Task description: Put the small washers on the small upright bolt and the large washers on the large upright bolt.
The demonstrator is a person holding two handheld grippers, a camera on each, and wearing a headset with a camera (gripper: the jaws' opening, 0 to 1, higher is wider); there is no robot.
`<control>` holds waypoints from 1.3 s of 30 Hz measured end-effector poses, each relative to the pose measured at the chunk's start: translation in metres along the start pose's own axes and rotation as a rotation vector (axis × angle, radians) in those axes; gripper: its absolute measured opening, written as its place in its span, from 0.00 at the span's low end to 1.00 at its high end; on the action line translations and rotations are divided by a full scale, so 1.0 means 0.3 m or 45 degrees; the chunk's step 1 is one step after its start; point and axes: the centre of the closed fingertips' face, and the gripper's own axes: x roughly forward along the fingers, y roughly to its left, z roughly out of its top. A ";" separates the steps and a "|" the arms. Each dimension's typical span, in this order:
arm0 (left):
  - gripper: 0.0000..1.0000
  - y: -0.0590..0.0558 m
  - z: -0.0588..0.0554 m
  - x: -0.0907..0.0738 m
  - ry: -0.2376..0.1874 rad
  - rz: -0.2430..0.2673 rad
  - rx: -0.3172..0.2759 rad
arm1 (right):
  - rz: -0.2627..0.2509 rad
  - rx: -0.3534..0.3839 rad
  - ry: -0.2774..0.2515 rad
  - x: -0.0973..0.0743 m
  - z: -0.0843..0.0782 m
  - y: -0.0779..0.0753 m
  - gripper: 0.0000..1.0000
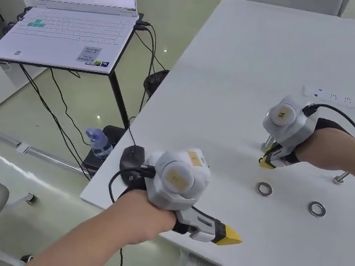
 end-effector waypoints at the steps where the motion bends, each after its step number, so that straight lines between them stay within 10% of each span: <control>1: 0.93 0.006 0.003 0.000 -0.006 0.007 -0.001 | -0.006 0.008 -0.008 -0.020 -0.009 -0.006 0.12; 16: 0.93 0.039 0.001 0.005 0.002 0.042 -0.002 | -0.068 0.123 -0.040 -0.217 -0.193 -0.054 0.12; 39: 0.91 0.043 -0.009 0.024 0.037 0.061 -0.012 | -0.125 0.248 0.063 -0.338 -0.510 -0.168 0.12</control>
